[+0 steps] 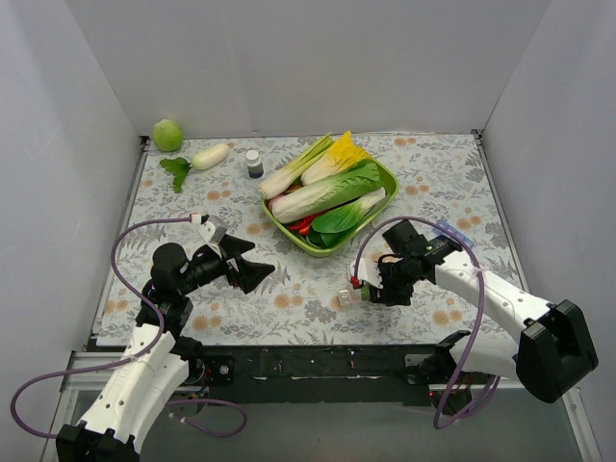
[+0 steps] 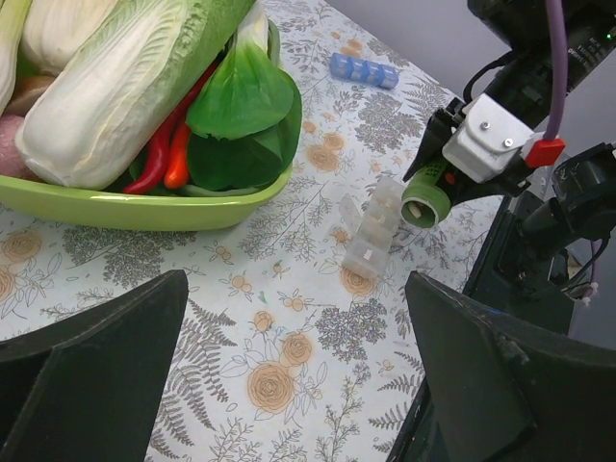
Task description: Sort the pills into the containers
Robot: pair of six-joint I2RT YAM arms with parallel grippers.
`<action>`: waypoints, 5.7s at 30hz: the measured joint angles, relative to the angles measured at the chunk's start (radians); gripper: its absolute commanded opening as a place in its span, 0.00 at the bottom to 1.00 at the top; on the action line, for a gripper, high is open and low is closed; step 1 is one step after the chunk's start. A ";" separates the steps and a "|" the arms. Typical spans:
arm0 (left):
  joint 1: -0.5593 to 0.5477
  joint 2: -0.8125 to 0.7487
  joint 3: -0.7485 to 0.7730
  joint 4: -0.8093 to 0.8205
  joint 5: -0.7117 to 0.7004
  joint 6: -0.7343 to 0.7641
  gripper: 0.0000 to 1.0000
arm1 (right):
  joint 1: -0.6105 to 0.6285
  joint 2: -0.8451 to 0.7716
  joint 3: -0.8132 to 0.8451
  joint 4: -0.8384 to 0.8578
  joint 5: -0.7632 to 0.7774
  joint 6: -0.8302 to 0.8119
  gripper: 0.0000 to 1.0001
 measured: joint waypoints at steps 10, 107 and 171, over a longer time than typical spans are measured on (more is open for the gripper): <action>0.000 -0.009 0.000 0.000 0.004 0.000 0.98 | 0.053 0.100 0.029 -0.006 0.120 0.017 0.01; 0.000 -0.006 0.001 0.005 -0.015 -0.025 0.98 | 0.111 0.113 0.137 -0.053 0.152 0.117 0.01; -0.262 0.615 0.367 -0.390 -0.402 -0.479 0.17 | -0.066 -0.591 -0.350 0.833 -0.452 0.718 0.01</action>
